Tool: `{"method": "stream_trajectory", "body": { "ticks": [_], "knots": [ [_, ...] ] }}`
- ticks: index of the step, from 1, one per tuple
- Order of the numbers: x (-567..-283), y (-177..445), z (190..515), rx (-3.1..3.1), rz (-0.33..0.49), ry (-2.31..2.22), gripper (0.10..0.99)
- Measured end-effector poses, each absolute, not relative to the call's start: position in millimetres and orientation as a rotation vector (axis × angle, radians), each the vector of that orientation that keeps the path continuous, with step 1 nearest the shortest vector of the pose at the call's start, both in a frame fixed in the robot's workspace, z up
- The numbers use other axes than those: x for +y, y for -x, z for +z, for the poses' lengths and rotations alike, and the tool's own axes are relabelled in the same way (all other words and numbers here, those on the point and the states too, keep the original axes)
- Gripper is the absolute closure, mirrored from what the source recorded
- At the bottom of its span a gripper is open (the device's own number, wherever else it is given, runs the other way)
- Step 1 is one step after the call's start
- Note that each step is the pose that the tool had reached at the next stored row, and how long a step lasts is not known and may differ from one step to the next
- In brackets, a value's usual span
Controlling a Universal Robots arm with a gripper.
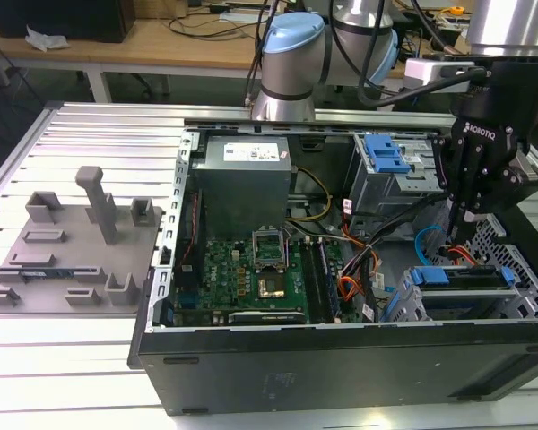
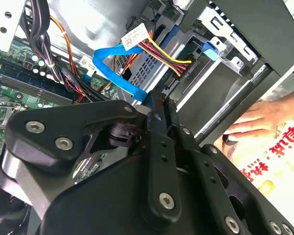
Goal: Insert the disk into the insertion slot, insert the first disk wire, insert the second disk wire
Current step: 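Insert the second disk wire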
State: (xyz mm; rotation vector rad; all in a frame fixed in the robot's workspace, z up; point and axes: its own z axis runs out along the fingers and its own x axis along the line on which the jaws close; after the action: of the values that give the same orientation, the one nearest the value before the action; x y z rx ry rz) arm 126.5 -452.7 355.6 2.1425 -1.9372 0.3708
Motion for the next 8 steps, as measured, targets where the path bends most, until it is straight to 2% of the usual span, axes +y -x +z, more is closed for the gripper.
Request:
{"method": "stream_trajectory", "body": {
  "ticks": [2,8],
  "knots": [
    [-452.6,-126.5,355.5,-1.938,0.370,-2.143,0.925],
    [-457.5,-132.1,355.6,-1.989,0.270,-2.198,0.925]
  ]
}}
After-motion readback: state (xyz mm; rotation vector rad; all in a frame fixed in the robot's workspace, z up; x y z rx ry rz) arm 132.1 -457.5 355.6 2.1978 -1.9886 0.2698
